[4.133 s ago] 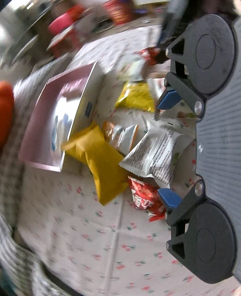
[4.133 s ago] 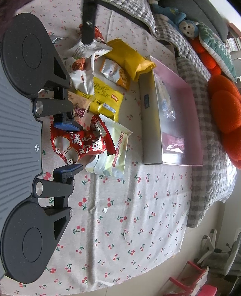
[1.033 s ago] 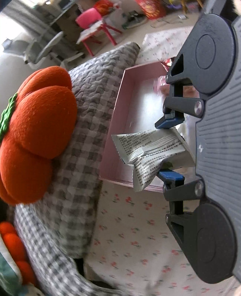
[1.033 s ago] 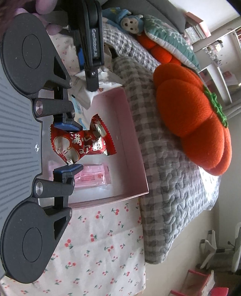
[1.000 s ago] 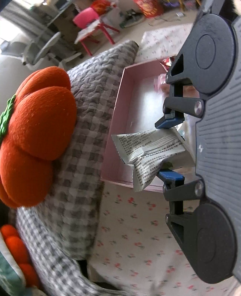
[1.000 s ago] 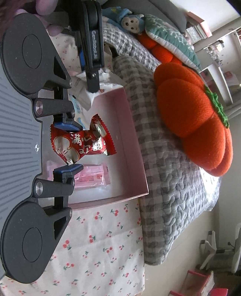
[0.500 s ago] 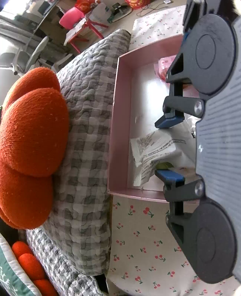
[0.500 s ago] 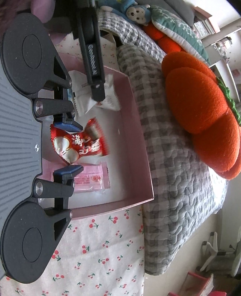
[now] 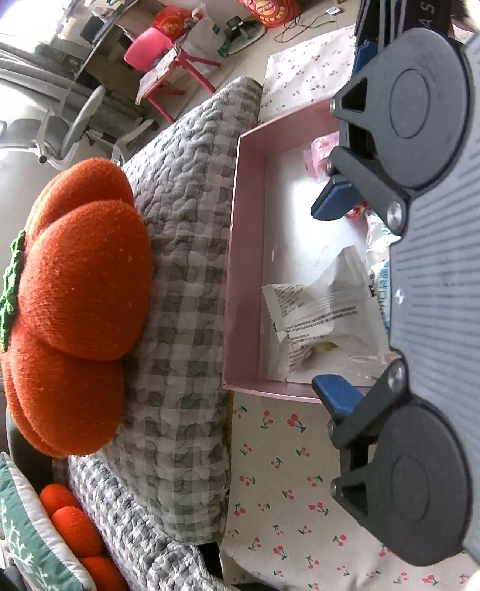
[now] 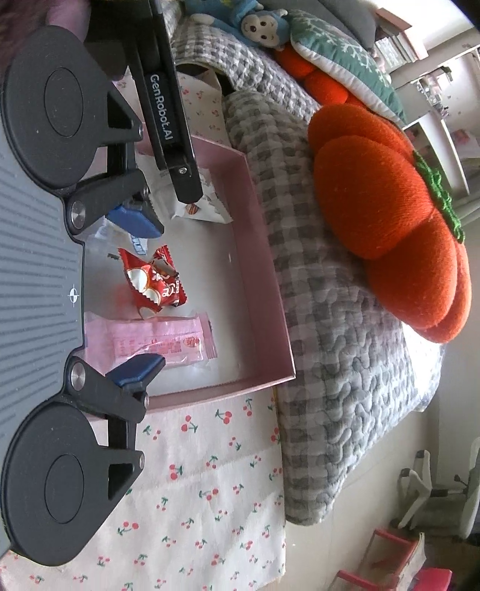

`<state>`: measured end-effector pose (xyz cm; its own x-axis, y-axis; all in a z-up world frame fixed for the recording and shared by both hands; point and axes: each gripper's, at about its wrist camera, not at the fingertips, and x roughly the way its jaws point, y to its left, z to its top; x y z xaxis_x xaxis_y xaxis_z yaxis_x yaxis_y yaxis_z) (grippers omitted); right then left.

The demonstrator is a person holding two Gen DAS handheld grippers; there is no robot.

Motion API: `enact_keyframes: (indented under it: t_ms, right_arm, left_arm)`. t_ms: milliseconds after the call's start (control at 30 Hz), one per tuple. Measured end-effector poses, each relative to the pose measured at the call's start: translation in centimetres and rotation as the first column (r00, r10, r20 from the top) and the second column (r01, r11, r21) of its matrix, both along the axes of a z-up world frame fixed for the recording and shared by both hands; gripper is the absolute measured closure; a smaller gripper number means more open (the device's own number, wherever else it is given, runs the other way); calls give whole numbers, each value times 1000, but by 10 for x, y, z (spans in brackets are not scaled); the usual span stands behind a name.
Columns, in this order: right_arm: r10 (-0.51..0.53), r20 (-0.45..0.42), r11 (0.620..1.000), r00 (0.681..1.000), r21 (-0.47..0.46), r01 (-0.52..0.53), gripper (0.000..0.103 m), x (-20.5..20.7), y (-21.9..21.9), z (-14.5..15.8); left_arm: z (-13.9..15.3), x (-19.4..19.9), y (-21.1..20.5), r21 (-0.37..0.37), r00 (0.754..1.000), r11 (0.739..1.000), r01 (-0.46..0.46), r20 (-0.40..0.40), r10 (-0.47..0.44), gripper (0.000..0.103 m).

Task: Organize snacks
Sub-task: 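Open both tools to drop the white bag and red candy into the box, then withdraw both tools from the box back toward the snack pile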

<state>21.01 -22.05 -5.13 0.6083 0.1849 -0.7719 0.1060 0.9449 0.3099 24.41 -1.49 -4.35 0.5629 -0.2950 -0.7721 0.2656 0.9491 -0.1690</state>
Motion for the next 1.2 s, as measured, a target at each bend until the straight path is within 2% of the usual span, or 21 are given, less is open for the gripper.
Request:
enact_keyframes:
  t_ms: [300,567,667,967,1200]
  right_arm:
    - [2,20,1000,1000,-23,-1,24,-29,-5,28]
    - [4,17,1000,1000,-28,-3,24,-64,-8,43]
    - [11,18,999,1000,-43,-10,20,-79,-7,48]
    - [56,31,995,998,-81,-53,16,-122,1,58]
    - [56,28,996,998,-72,-54,15,-150,1,57]
  left_arm:
    - [18,-33,6,-7,1000,1000,5,20,-5,5]
    - [24,-57,6,-21,1000,1000,-9,21,10,3]
    - [28,-71,7,-20,999,1000,-7,34,8,0]
    - [27,-107,10,-9,999,999,36,-5,-36,0]
    - [25,-136,17,-4,998,999,53,-19,-53,0]
